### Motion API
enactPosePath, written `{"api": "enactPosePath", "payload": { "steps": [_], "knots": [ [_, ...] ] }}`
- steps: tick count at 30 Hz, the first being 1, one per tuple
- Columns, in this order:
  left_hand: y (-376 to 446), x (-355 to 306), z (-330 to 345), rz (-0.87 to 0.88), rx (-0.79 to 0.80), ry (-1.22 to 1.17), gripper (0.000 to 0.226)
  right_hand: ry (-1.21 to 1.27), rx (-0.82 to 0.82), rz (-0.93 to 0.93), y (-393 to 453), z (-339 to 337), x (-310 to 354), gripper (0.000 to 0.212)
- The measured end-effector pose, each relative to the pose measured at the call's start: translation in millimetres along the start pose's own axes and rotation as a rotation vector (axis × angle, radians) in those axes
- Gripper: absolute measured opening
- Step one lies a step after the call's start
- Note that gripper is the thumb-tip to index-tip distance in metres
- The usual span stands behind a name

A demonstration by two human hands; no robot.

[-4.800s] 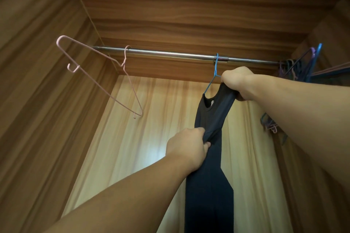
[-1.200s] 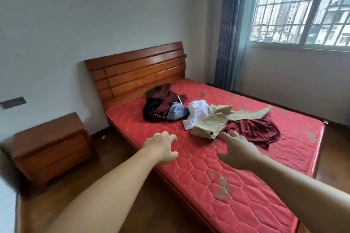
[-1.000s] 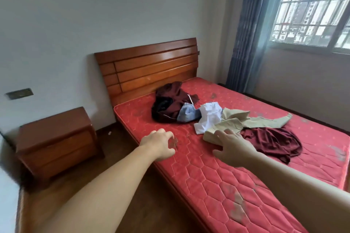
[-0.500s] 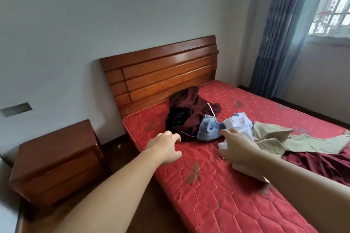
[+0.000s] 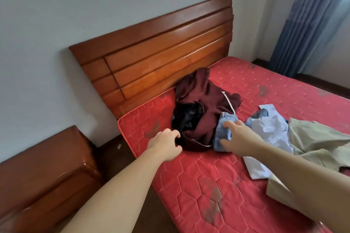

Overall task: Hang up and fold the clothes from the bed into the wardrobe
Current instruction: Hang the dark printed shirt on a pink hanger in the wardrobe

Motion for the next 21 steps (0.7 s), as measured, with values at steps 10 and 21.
{"api": "enactPosePath", "payload": {
  "steps": [10,21],
  "knots": [
    [282,113,85,-0.003,0.226,-0.118,0.043,0.070,0.145,0.333,231,99,-29,0.051],
    [455,158,240,-0.310,0.486,-0.452,0.076,0.335,0.414,0.671,382,318,-11,0.092]
  ]
}}
Point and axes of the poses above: each hand's wrist, its own y-axis towards the middle knuckle, its own z-axis out of the palm, x = y × z, the point moved 9 cm from there along y, towards the middle knuckle, and after that the axes turned 3 degrees about -y, right-handed, at the moved point
